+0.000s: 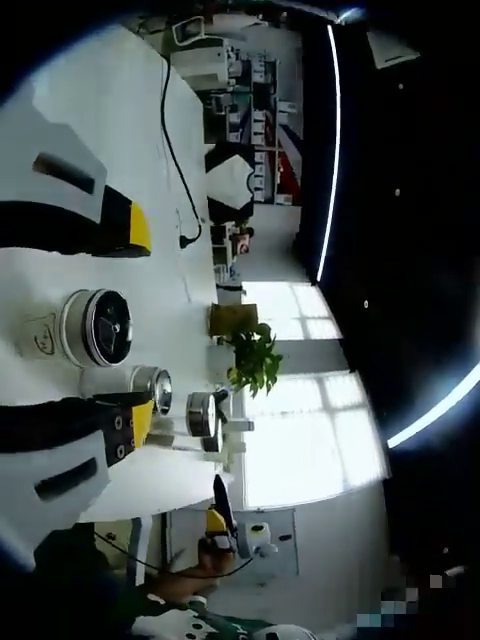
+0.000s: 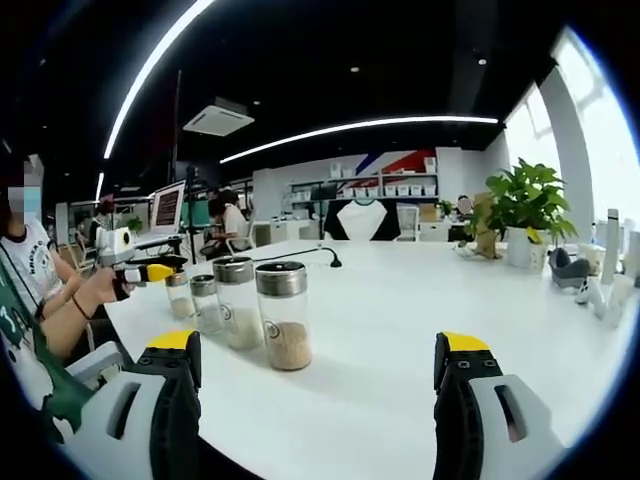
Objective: Rotate the seasoning bottle until the label or dispensing opening points toward the visible target arrow and the bottle remains upright within the marked orientation range
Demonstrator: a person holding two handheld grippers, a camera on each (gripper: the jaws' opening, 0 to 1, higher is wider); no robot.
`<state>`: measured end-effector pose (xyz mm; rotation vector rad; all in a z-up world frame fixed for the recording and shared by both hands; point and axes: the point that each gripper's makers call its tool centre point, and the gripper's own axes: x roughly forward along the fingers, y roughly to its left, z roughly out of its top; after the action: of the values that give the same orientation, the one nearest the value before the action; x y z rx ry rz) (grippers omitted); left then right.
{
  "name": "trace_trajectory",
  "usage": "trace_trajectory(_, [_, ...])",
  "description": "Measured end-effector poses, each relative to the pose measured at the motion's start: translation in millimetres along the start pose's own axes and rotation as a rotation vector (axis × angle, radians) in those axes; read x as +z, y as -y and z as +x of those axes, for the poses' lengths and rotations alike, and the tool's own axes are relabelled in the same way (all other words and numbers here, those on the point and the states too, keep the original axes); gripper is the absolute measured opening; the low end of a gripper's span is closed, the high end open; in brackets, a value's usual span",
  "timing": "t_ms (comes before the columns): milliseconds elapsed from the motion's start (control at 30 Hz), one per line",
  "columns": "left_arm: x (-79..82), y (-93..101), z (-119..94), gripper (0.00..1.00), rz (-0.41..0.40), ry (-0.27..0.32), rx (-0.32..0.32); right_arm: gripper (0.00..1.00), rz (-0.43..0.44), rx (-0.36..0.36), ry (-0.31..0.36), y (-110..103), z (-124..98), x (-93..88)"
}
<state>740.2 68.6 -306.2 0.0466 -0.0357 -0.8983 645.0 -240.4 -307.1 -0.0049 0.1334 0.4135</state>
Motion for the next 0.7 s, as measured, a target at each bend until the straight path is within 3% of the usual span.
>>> trace_trajectory(33, [5.1, 4.5, 1, 0.58, 0.017, 0.014, -0.047, 0.99, -0.001, -0.001, 0.003, 0, -1, 1.2])
trace_trajectory(133, [8.5, 7.8, 0, 0.58, -0.032, 0.018, -0.128, 0.99, 0.002, -0.010, 0.007, 3, -2, 1.7])
trace_trajectory(333, [-3.3, 2.3, -1, 0.56, 0.029, -0.033, -0.192, 0.99, 0.010, -0.011, -0.002, 4, 0, -2.1])
trace_trajectory(400, [-13.4, -1.3, -2, 0.55, 0.016, -0.095, -0.206, 0.99, 0.007, -0.005, -0.007, 2, 1, -2.7])
trace_trajectory(533, [-17.3, 7.2, -1, 0.55, 0.007, -0.092, -0.292, 0.99, 0.002, 0.001, -0.008, 0, 1, -2.0])
trace_trajectory(700, [-21.9, 7.7, 2, 0.54, -0.015, -0.085, -0.302, 0.99, 0.002, -0.003, -0.009, 0, 1, -2.0])
